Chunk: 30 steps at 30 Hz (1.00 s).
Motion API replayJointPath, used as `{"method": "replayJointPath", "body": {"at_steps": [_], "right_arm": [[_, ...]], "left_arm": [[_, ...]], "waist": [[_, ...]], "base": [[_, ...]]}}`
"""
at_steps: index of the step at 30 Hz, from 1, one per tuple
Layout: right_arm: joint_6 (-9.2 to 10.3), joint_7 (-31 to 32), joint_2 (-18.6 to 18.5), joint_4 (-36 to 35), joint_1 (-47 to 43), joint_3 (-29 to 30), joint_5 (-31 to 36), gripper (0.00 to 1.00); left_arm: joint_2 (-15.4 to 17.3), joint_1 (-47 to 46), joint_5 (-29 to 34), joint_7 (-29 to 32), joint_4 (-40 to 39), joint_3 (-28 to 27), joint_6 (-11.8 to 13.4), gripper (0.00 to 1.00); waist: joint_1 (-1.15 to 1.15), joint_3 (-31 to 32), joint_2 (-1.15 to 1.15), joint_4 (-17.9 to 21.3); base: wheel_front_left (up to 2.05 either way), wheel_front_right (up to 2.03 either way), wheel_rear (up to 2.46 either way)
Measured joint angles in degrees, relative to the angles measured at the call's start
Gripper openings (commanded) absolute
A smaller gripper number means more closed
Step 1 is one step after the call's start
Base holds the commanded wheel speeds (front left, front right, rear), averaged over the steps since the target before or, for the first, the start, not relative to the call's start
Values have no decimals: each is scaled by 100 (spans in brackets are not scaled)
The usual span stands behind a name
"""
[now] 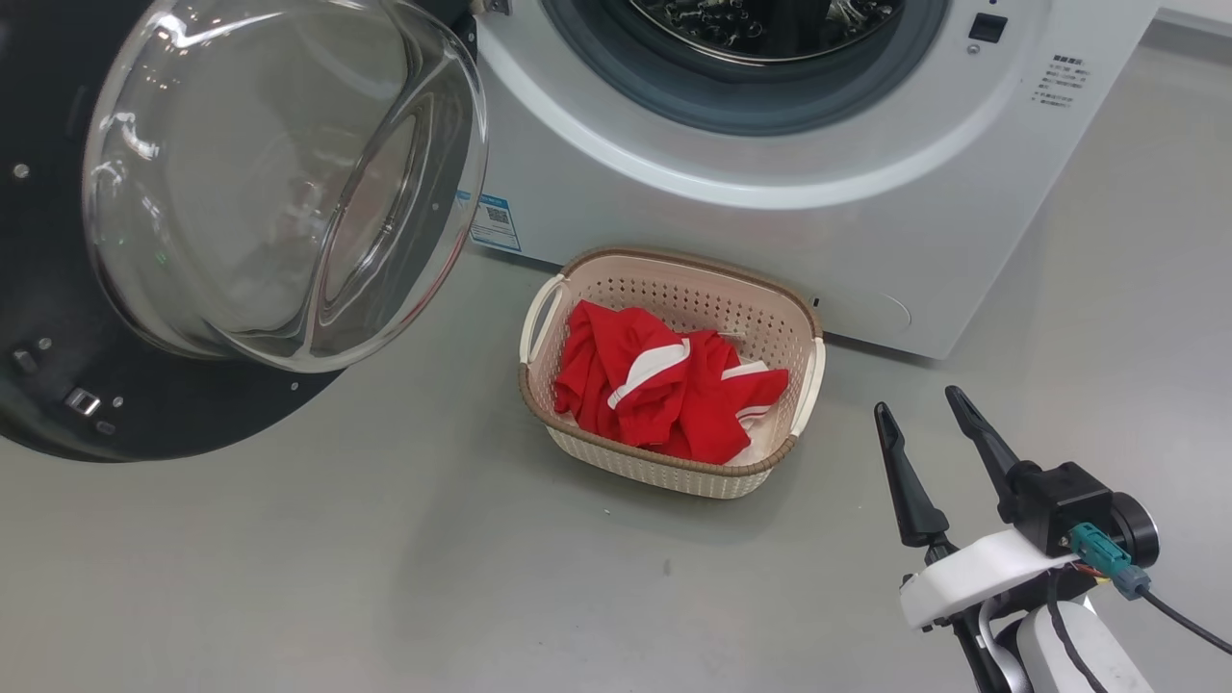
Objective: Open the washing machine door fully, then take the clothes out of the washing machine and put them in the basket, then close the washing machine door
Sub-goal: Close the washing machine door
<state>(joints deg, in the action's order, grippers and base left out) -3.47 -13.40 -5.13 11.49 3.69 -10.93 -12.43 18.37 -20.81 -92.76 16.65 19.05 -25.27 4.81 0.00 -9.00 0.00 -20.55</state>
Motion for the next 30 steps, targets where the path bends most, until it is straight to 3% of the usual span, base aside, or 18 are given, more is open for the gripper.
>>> {"method": "replayJointPath", "body": {"at_steps": [9,17,30], "right_arm": [[0,5,-54,-31,88,45,46,100],[1,5,-77,-40,123,120,45,100],[5,5,-112,-41,149,152,44,100]], "left_arm": [[-1,-271,-154,179,287,89,-113,0],[123,-302,-178,401,439,113,-412,0],[160,-299,-467,1234,570,365,-772,0]], "waist": [[0,-177,0,188],[0,-256,0,248],[0,-248,0,131]], "base": [[0,0,0],[0,0,0],[0,0,0]]}}
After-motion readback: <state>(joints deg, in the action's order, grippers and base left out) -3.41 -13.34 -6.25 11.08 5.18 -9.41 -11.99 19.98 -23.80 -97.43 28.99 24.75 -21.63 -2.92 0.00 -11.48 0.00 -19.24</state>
